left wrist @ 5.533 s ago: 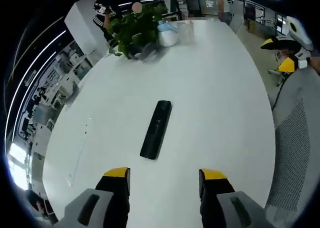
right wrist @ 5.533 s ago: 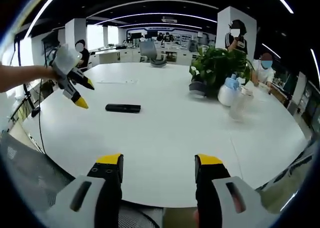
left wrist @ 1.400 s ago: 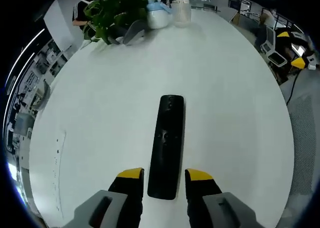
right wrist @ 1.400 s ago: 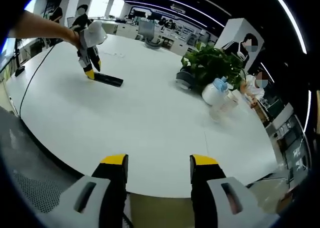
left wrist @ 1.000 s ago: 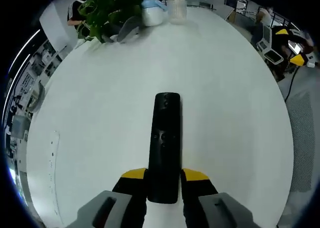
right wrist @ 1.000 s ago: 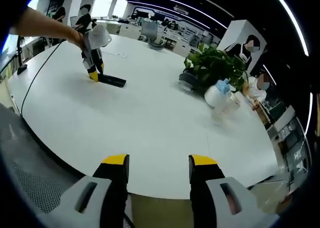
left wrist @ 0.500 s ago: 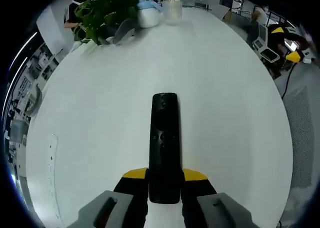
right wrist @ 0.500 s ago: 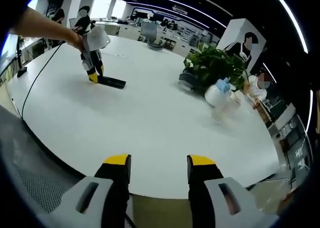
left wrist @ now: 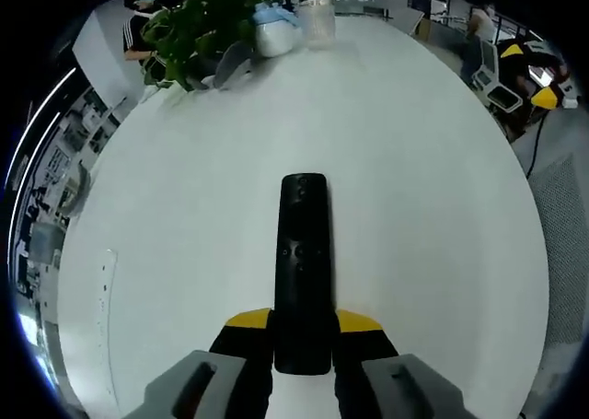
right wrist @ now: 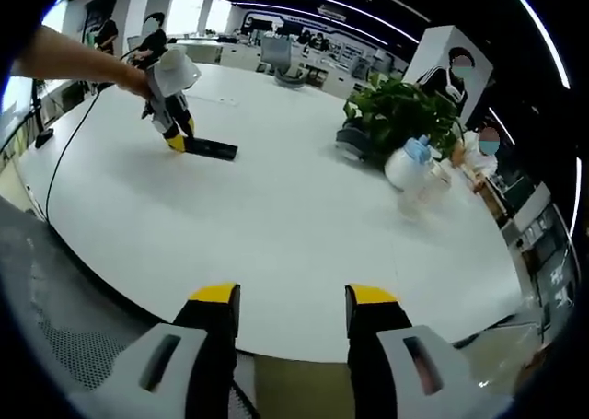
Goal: Press the specified remote control buttons in sequence, fully releasing each button before pressing the next.
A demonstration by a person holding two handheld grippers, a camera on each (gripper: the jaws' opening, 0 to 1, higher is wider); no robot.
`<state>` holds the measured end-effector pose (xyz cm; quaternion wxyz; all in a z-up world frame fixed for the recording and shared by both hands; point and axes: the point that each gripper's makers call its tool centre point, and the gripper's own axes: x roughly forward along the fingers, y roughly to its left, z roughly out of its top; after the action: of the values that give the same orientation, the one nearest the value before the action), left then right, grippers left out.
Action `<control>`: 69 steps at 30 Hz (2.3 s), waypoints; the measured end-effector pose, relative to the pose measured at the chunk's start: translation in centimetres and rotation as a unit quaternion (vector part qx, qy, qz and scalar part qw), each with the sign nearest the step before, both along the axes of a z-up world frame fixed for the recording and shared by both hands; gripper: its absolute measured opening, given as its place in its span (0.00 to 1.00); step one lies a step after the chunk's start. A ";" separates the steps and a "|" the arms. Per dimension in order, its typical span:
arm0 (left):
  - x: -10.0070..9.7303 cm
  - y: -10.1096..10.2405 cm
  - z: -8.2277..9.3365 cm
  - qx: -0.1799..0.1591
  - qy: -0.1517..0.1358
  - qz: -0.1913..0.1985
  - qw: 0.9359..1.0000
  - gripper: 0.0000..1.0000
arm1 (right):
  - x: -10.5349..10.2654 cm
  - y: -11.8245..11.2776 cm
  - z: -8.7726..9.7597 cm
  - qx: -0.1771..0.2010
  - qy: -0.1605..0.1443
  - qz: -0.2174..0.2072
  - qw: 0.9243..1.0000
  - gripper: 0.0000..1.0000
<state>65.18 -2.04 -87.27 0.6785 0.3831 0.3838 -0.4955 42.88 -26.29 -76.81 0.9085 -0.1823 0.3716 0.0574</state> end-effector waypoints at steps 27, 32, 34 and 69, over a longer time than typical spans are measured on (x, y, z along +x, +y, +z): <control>-4.7 0.8 0.2 0.031 0.003 -0.020 0.999 0.23 | 0.0 1.1 0.2 0.018 -0.002 0.022 1.000 0.46; -6.0 1.0 0.2 0.030 0.017 -0.007 0.999 0.23 | 0.0 1.3 0.3 0.019 -0.002 0.027 0.999 0.45; -6.2 1.0 0.1 0.025 0.020 0.002 0.999 0.23 | 0.1 1.2 0.3 0.022 -0.006 0.025 0.999 0.45; -11.9 0.8 -0.5 0.042 0.040 0.017 0.998 0.23 | 0.4 1.2 1.3 0.057 -0.035 0.012 0.998 0.41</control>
<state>53.29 -1.26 -87.77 0.6543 0.3845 0.4374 -0.4824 43.31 -25.07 -75.53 0.9291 -0.1365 0.3334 0.0830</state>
